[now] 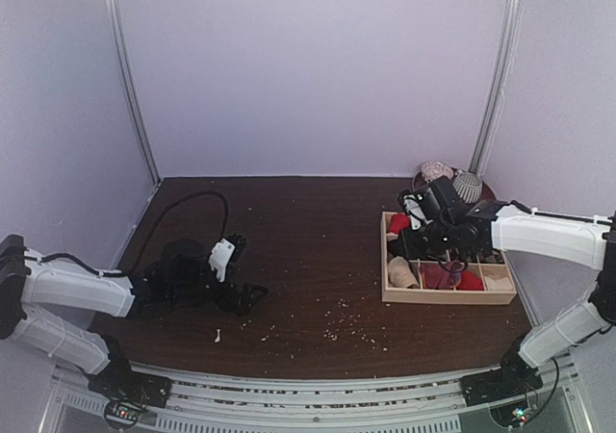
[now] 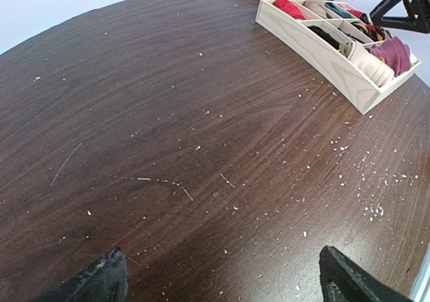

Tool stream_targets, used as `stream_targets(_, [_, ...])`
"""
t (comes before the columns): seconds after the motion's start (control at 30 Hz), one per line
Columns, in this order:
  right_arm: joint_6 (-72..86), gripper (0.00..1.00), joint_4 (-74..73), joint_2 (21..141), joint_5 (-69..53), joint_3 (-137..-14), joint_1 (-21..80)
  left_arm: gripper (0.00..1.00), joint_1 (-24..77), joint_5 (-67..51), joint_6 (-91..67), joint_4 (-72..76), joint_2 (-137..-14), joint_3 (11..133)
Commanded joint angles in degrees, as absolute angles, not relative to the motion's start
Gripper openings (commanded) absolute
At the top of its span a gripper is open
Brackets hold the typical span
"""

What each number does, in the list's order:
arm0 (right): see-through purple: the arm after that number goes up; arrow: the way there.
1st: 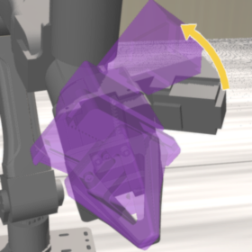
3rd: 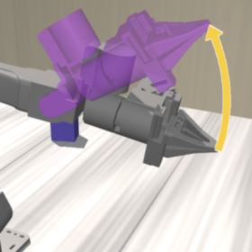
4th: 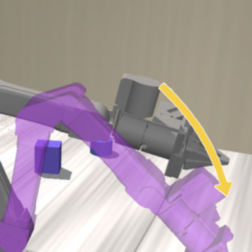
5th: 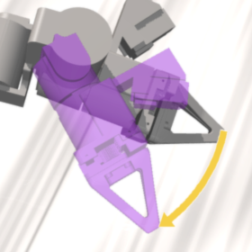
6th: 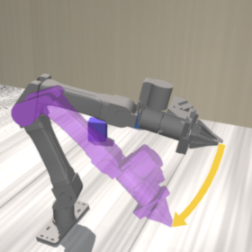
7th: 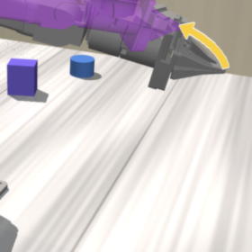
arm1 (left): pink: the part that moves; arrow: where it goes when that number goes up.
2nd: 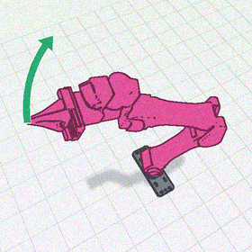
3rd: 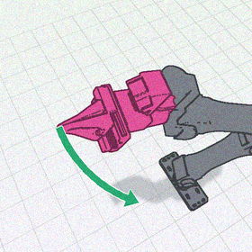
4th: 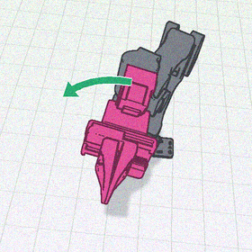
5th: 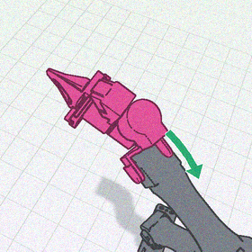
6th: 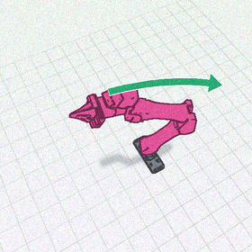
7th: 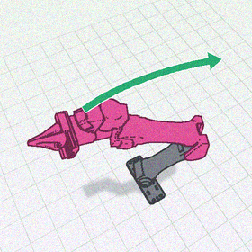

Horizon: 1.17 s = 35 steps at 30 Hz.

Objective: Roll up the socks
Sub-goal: Reset both arms

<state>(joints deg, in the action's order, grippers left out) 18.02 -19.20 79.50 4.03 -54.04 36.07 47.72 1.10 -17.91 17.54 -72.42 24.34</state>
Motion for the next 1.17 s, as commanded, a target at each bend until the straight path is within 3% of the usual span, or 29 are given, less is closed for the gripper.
stream_targets(0.0, [17.6,0.24,-15.3,82.1,0.4,-51.2,34.2,0.98,47.5,3.0,-17.8,16.7,-70.0,26.0])
stream_targets(0.33, [18.8,0.19,-9.0,90.3,-2.6,-45.2,33.8,0.98,47.5,5.1,-19.8,14.3,-67.3,25.9])
stream_targets(0.6, [17.8,0.21,-9.4,84.2,-1.5,-46.8,33.7,0.98,47.5,9.8,-23.5,11.2,-64.5,27.3])
stream_targets(0.77, [16.6,0.43,-10.7,75.6,1.2,-49.5,33.7,0.98,47.5,14.9,-27.2,10.8,-62.8,27.3])
stream_targets(0.9, [15.4,0.70,-12.1,71.4,3.3,-50.7,33.7,0.98,47.5,17.0,-27.5,10.0,-62.0,27.5])
stream_targets(0.97, [15.0,0.97,-12.8,70.3,4.5,-50.7,33.7,0.98,47.5,17.7,-27.4,9.9,-61.8,27.6])
stream_targets(1.13, [14.6,1.00,-12.1,68.8,5.4,-49.7,33.7,0.98,47.5,18.4,-26.9,7.6,-62.6,29.3])
